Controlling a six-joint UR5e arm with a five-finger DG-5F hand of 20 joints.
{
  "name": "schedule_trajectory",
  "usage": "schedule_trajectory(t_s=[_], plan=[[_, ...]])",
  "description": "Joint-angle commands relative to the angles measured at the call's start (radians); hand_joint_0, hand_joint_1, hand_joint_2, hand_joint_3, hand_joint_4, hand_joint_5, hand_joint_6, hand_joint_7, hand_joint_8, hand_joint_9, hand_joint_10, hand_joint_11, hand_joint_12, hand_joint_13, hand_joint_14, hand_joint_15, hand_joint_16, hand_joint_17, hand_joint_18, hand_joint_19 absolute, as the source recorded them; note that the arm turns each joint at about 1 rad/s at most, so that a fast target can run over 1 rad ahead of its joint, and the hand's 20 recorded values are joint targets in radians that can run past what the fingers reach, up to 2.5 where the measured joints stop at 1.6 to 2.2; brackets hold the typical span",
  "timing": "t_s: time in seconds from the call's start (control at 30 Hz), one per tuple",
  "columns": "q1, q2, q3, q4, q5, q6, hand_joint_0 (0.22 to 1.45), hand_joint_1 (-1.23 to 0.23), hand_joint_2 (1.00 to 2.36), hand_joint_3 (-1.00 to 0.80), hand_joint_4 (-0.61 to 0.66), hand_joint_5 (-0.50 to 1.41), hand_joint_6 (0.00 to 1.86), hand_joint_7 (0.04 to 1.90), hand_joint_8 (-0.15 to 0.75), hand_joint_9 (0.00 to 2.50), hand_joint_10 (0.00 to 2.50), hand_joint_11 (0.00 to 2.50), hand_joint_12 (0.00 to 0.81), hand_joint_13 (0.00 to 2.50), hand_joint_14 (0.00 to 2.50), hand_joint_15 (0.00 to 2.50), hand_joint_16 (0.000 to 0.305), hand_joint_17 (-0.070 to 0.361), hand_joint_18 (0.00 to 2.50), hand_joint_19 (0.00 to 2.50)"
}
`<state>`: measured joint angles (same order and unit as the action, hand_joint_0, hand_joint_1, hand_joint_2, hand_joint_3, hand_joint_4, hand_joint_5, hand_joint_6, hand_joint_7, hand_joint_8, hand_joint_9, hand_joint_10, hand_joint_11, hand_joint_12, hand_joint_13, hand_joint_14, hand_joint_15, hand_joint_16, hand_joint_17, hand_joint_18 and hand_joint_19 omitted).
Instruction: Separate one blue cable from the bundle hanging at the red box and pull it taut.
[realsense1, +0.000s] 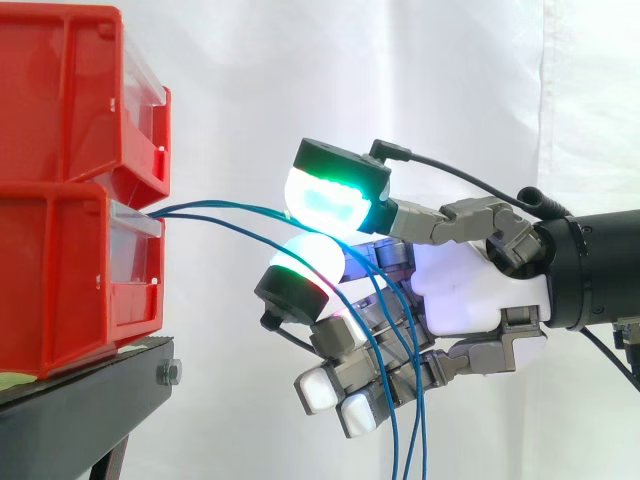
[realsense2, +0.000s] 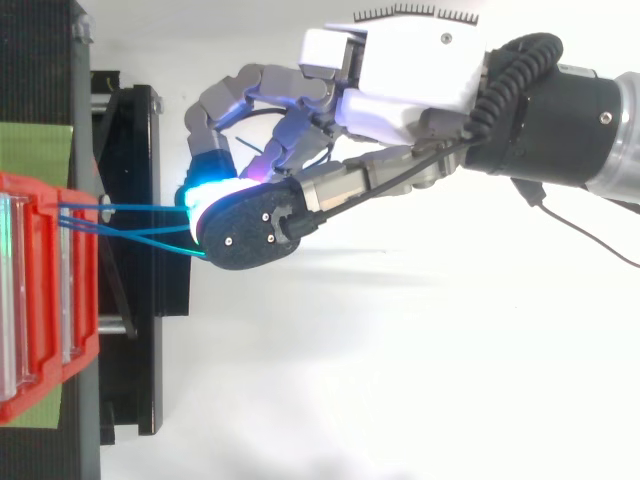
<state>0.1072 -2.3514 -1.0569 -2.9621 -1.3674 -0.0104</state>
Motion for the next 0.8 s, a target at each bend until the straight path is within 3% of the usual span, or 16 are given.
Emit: schedule_trajectory(t_s=[0.0, 0.33, 0.63, 0.67, 0.7, 0.77], plan=[[0.0, 0.0, 0.0, 0.0, 0.001, 0.0, 0.65, -0.76, 1.0, -0.5, 0.09, -0.19, 0.93, 1.27, 0.278, 1.06, 0.02, 1.05, 0.317, 0.86, 0.02, 0.58, 0.043, 0.097, 0.74, 0.64], [0.0, 0.0, 0.0, 0.0, 0.001, 0.0, 0.58, -0.55, 1.0, -0.5, 0.13, -0.18, 0.92, 1.25, 0.305, 1.08, 0.02, 1.02, 0.337, 0.88, 0.02, 0.59, 0.045, 0.101, 0.76, 0.67], [0.0, 0.0, 0.0, 0.0, -0.002, 0.001, 0.69, -0.77, 1.02, -0.34, 0.09, -0.19, 0.92, 1.35, 0.29, 1.02, 0.02, 1.04, 0.329, 0.86, 0.02, 0.58, 0.044, 0.1, 0.75, 0.65], [0.0, 0.0, -0.002, 0.0, -0.002, 0.001, 0.71, -0.79, 1.02, -0.33, 0.05, -0.19, 0.93, 1.36, 0.283, 1.01, 0.02, 1.03, 0.326, 0.86, 0.02, 0.58, 0.044, 0.099, 0.75, 0.64], [0.0, 0.0, -0.002, 0.0, 0.001, 0.001, 0.73, -0.8, 1.01, -0.36, -0.1, -0.19, 0.93, 1.33, 0.245, 1.05, 0.02, 1.04, 0.312, 0.87, 0.02, 0.58, 0.043, 0.097, 0.75, 0.64], [0.0, 0.0, 0.0, 0.0, 0.001, 0.001, 0.74, -0.83, 1.0, -0.46, -0.16, -0.17, 0.93, 1.36, 0.207, 1.13, 0.02, 1.03, 0.299, 0.91, 0.02, 0.59, 0.041, 0.092, 0.75, 0.64]])
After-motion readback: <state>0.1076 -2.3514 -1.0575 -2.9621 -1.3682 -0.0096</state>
